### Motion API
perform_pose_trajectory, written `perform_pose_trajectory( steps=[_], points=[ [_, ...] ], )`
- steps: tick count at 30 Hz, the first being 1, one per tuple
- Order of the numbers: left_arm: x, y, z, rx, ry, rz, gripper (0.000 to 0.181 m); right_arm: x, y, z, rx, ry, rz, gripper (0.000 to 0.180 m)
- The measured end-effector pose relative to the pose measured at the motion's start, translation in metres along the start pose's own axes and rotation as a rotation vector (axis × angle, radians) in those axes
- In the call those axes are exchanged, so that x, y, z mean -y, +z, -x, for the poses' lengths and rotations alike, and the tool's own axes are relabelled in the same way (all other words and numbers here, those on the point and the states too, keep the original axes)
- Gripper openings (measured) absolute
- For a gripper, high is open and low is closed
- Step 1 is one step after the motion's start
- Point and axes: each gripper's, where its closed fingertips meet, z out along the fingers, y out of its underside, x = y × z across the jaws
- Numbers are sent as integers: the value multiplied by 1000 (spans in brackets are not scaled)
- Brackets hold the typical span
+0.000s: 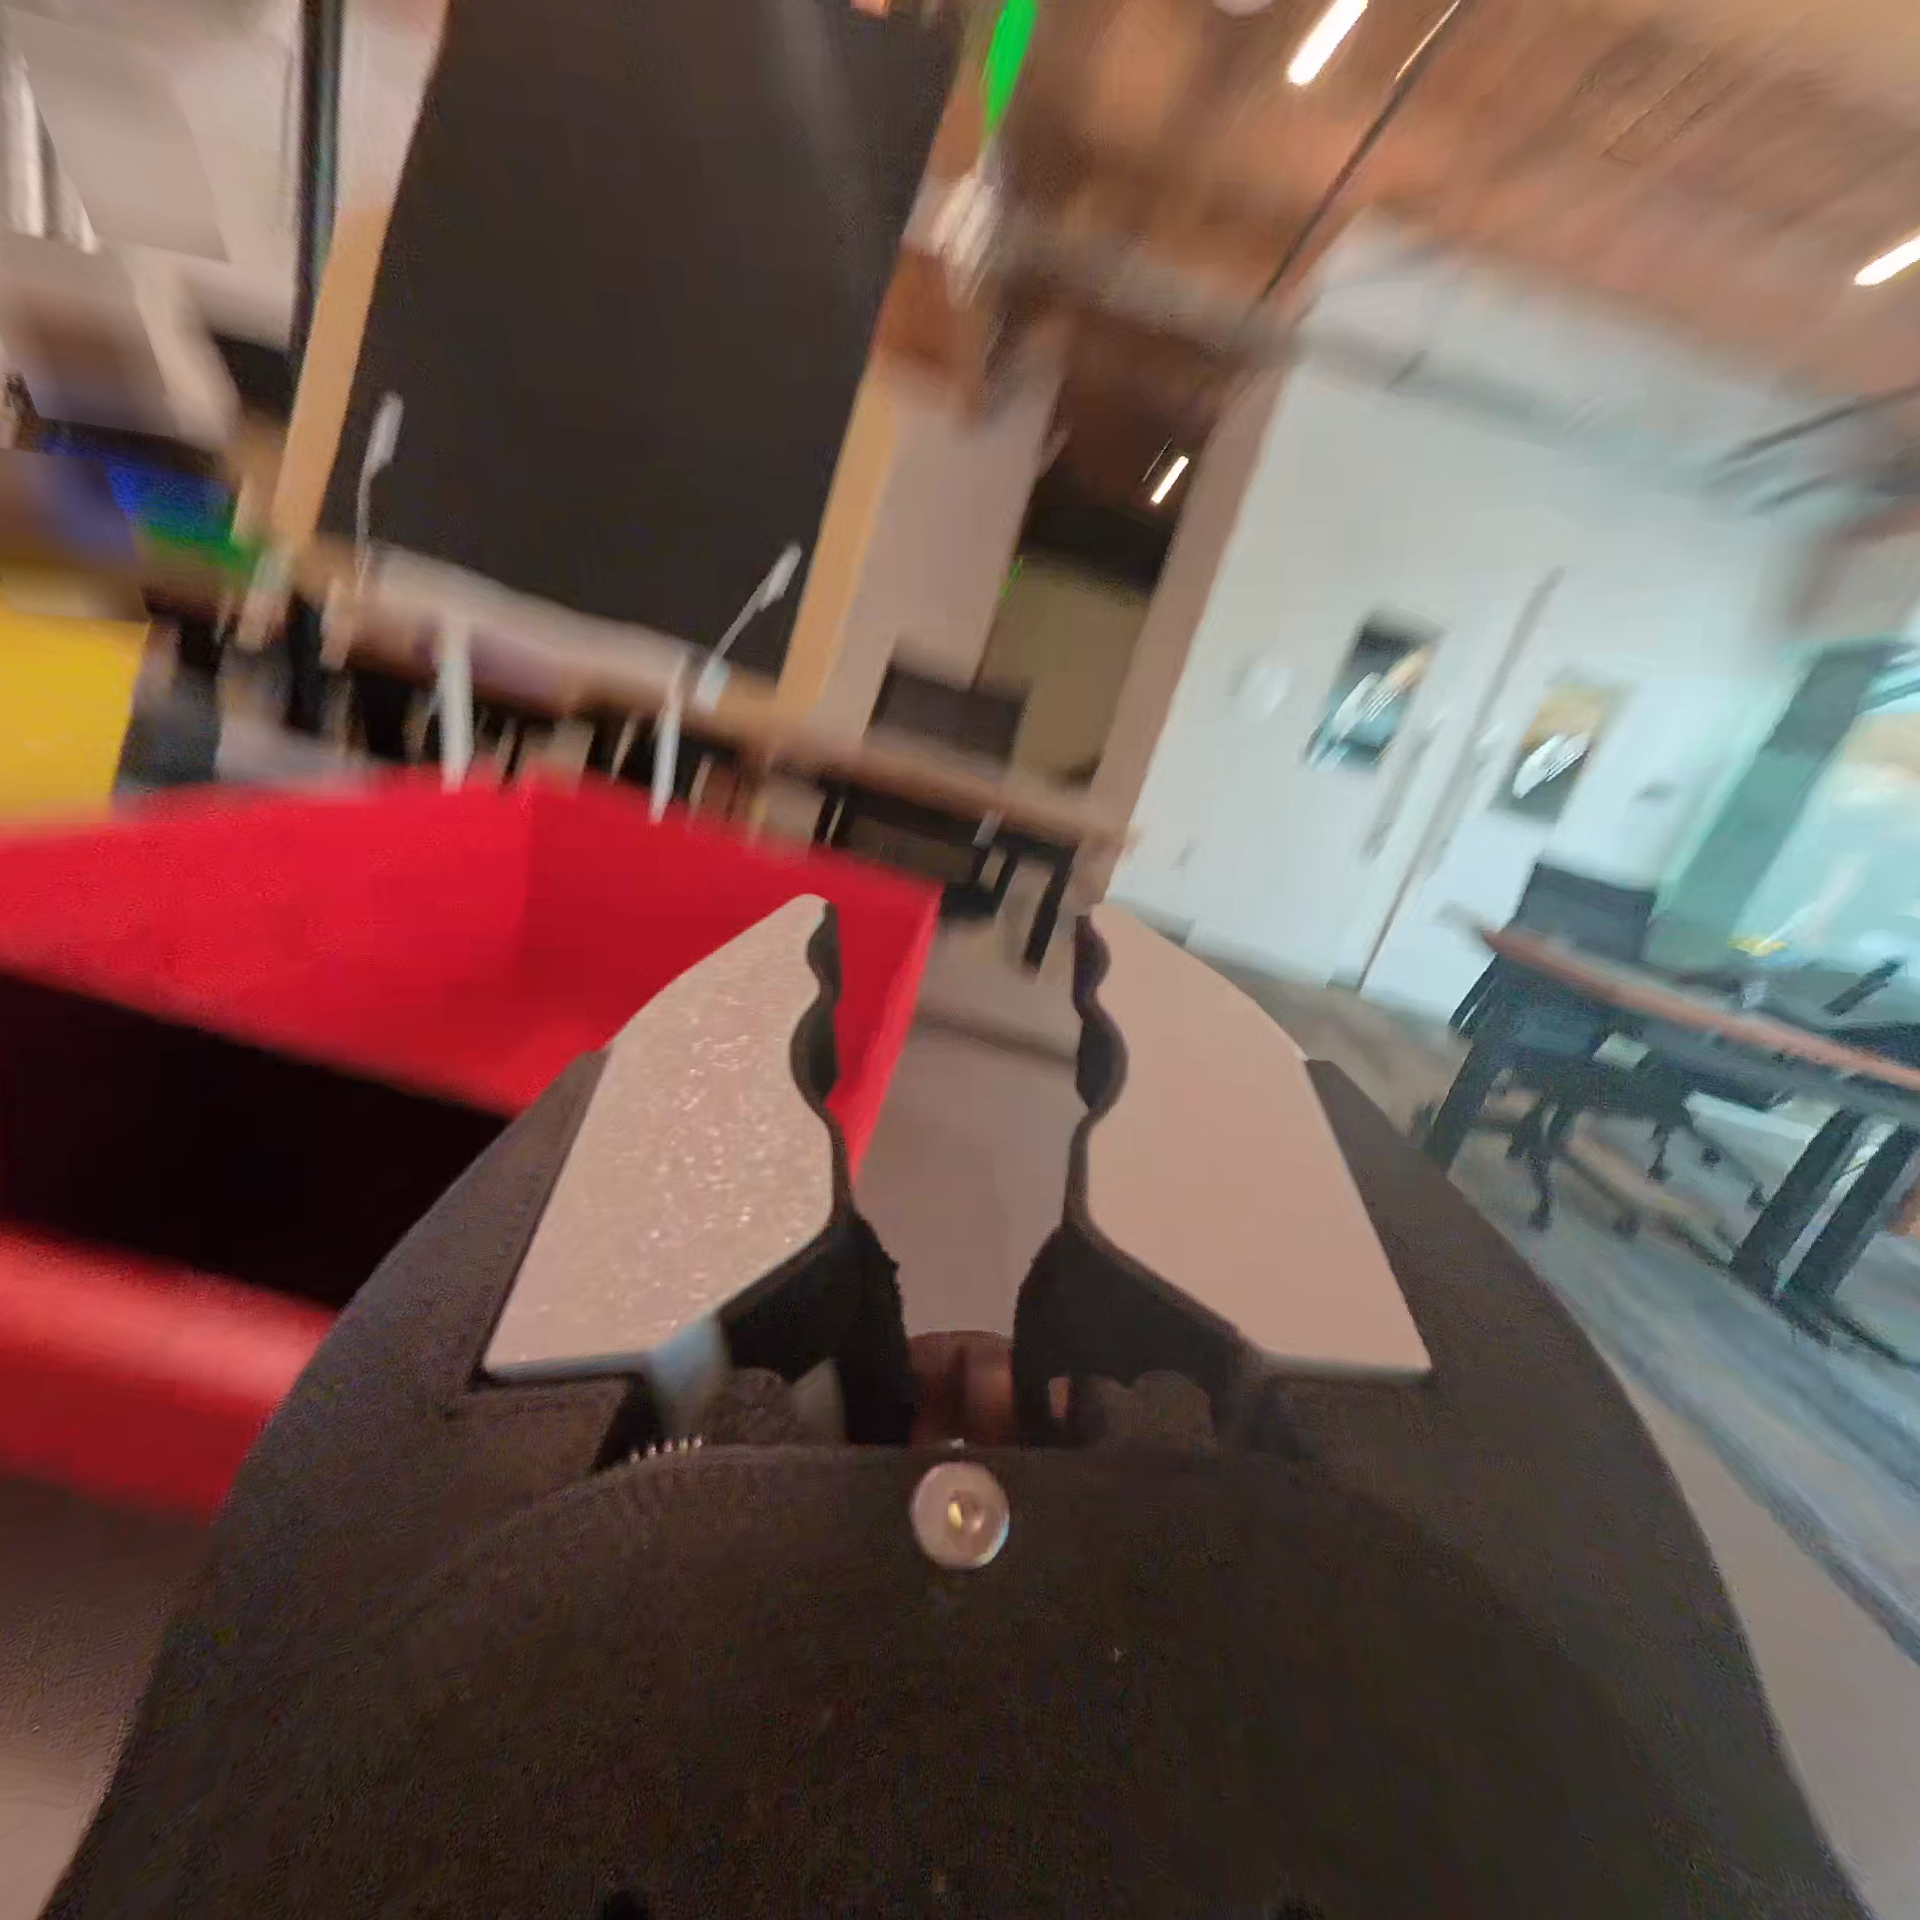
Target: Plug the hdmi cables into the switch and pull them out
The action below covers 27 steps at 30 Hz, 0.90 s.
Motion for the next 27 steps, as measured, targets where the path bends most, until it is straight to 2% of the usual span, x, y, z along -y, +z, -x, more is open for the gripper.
perform_pose_trajectory(
  steps=[2, 3, 4, 6, 8, 11, 12, 13, 14, 16, 19, 21, 25, 27],
  points=[
    [16, -19, 10, 41, 1, -96, 74, 37, -18, -24, -107, 85, -237, 35],
    [23, -30, 17, 72, 16, -137, 78, 49, -26, -26, -94, 130, -314, 45],
    [26, -43, 23, 109, 45, -160, 81, 56, -32, -22, -48, 169, -365, 64],
    [18, -67, 36, 187, 162, -118, 85, 61, -35, -6, 59, 202, -409, 92],
    [-5, -91, 47, 233, 271, 11, 85, 63, -37, 21, 194, 156, -418, 92],
    [-51, -125, 62, 246, 331, 251, 85, 40, -40, 88, 520, 75, -272, 82],
    [-68, -135, 65, 231, 328, 335, 85, 22, -43, 111, 638, 18, -156, 75],
    [-84, -143, 66, 208, 316, 416, 85, 4, -45, 127, 703, -69, -23, 76],
    [-100, -149, 68, 192, 307, 491, 85, -11, -44, 136, 721, -167, 80, 84],
    [-117, -156, 80, 237, 327, 591, 85, -33, -42, 149, 728, -322, 171, 79],
    [-119, -155, 98, 350, 398, 630, 60, -60, -39, 156, 700, -548, 264, 80],
    [-126, -155, 100, 334, 405, 671, 50, -71, -38, 158, 695, -634, 303, 76],
    [-130, -156, 97, 277, 377, 674, 39, -85, -28, 148, 618, -767, 340, 50],
    [-131, -157, 99, 274, 376, 674, 39, -89, -22, 141, 564, -848, 354, 47]
  ],
)
